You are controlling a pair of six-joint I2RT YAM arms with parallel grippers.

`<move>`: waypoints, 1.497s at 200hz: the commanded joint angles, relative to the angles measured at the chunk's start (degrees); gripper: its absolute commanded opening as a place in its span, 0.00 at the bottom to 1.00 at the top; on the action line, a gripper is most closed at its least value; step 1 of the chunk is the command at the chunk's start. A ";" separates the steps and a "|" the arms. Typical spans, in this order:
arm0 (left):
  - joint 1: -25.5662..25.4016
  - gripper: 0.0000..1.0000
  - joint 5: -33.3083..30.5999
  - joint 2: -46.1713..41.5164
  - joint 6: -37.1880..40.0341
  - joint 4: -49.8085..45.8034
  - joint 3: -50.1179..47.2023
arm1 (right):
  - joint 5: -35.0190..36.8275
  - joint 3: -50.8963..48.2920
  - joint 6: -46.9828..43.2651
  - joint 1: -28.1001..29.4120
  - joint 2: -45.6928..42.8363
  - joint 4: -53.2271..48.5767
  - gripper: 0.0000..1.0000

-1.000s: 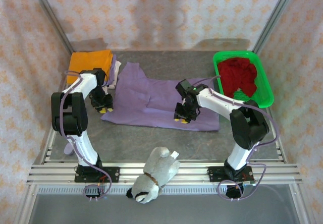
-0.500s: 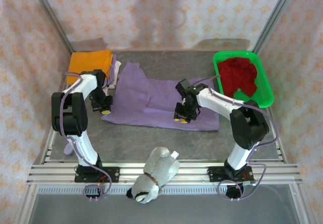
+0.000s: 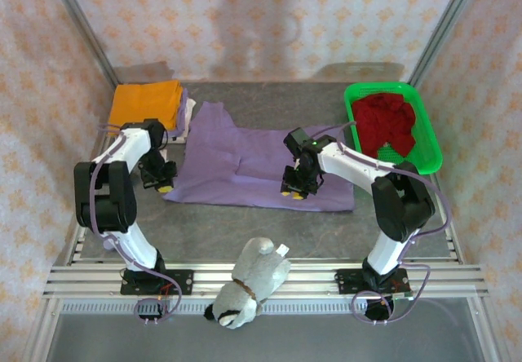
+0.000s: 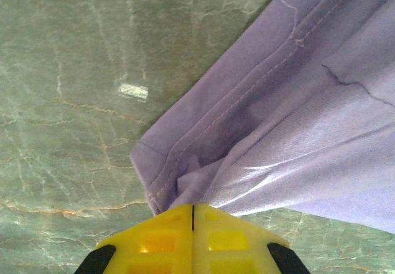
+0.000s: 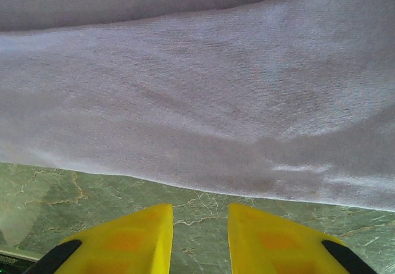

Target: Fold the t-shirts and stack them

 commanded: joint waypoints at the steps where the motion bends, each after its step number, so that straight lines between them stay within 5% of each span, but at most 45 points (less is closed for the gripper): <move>1: 1.41 0.00 -2.11 -1.37 -1.24 -2.97 -1.71 | -0.16 -1.16 0.16 0.19 -1.42 -0.33 0.29; 133: 3.30 0.00 0.18 10.04 -0.03 -6.89 -2.29 | -0.18 -7.27 2.43 0.19 3.20 3.63 0.29; 193: 3.29 0.00 2.00 6.09 -0.94 -5.88 -2.23 | 0.13 -13.04 3.35 0.19 2.77 4.88 0.29; 224: 3.26 0.30 2.72 2.98 -1.55 -8.72 2.66 | -0.68 -11.01 3.66 0.19 -3.50 3.96 0.29; 260: 1.25 0.30 3.23 -0.12 -3.97 -10.79 9.79 | 2.36 -4.72 1.44 -1.21 -4.85 -1.99 0.30; 299: -7.40 0.28 6.65 -0.71 -9.06 -3.09 8.11 | 3.07 -5.23 -0.58 -4.61 -0.90 0.22 0.30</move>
